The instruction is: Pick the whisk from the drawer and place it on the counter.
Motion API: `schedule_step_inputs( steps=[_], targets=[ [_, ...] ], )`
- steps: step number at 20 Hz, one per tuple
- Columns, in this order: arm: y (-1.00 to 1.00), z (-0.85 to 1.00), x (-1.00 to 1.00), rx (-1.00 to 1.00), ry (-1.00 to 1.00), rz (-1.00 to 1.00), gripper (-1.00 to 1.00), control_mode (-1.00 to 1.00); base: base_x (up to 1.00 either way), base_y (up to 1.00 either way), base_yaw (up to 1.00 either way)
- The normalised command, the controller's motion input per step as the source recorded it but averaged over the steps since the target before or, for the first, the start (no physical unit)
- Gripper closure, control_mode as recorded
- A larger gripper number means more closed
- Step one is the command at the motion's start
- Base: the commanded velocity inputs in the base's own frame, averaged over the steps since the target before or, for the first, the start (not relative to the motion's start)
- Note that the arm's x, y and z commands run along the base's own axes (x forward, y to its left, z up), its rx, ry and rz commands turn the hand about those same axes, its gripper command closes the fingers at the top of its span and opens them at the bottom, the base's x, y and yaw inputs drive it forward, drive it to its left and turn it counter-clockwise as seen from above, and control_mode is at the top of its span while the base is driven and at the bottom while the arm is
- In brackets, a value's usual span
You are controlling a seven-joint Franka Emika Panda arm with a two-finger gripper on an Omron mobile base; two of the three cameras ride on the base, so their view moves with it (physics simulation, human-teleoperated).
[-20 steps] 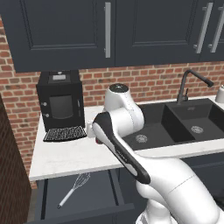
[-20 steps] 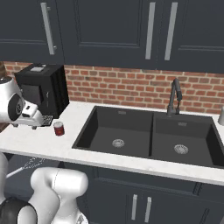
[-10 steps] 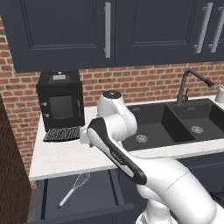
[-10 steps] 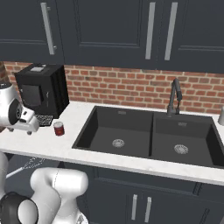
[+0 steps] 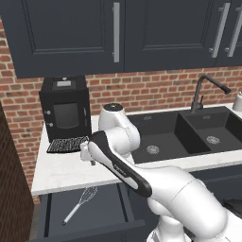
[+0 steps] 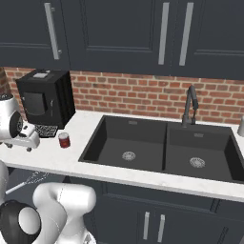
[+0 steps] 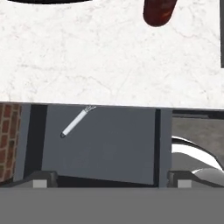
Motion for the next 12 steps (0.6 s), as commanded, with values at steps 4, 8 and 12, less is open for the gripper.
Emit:
schedule_step_inputs(
  steps=[4,8,12],
  targets=[
    [0.22,-0.53,-0.08,0.00,0.05,0.00,-1.00,-1.00,0.00,0.00,0.00],
    [0.29,-0.47,-0.15,0.00,0.05,0.01,-1.00,-1.00,0.00,0.00,0.00],
    [0.34,-0.41,-0.12,0.00,0.01,0.00,-1.00,-1.00,0.00,0.00,0.00]
  ],
)
